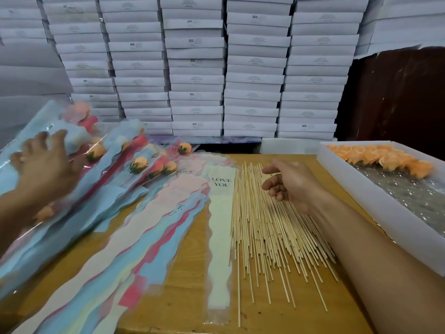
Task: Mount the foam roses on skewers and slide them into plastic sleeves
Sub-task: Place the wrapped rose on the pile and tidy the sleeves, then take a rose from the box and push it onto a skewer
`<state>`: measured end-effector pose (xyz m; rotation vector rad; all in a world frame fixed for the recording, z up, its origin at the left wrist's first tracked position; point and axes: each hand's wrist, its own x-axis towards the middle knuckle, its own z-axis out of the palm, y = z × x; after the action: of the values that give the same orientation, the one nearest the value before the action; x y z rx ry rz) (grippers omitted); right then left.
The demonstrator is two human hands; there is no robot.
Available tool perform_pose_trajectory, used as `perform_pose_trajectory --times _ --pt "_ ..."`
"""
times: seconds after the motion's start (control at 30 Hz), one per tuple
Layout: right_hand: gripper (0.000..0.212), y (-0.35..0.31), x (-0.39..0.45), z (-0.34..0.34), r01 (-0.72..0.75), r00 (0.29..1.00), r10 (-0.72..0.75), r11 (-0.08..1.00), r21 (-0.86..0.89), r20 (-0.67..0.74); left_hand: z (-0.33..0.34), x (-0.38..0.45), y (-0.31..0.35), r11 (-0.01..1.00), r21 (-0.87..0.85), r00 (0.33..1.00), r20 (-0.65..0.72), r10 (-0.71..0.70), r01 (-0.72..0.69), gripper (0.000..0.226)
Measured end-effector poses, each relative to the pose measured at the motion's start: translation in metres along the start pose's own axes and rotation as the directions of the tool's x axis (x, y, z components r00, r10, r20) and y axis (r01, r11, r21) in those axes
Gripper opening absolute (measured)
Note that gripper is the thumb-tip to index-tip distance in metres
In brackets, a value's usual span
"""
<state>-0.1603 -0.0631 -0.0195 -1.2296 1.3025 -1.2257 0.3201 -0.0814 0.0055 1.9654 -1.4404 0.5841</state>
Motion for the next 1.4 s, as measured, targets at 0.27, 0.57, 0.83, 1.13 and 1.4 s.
perform_pose_trajectory --times 0.27,0.57,0.83,1.13,1.4 --pt "0.029 0.005 0.01 -0.011 0.024 0.99 -0.025 1.0 -0.011 -0.141 0.01 -0.083 0.221 0.903 -0.389 0.918 0.258 0.299 -0.185 0.048" --pt "0.02 0.008 0.013 -0.027 0.032 0.957 -0.079 0.985 -0.169 -0.28 0.021 -0.165 0.35 0.86 -0.463 0.808 0.412 0.421 -0.212 0.036" --pt "0.025 0.006 0.016 -0.038 -0.019 0.898 -0.275 0.755 -0.655 -0.343 0.022 -0.169 0.337 0.785 -0.59 0.882 0.249 0.4 -0.189 0.034" --pt "0.044 -0.045 0.052 -0.156 -0.369 0.798 -0.247 0.521 -0.77 -0.549 0.019 -0.171 0.341 0.775 -0.605 0.878 0.253 0.406 -0.184 0.031" --pt "0.091 -0.016 0.05 -0.264 -0.581 0.804 -0.002 0.205 -0.787 -0.594 0.015 -0.176 0.347 0.767 -0.613 0.87 0.257 0.422 -0.191 0.029"
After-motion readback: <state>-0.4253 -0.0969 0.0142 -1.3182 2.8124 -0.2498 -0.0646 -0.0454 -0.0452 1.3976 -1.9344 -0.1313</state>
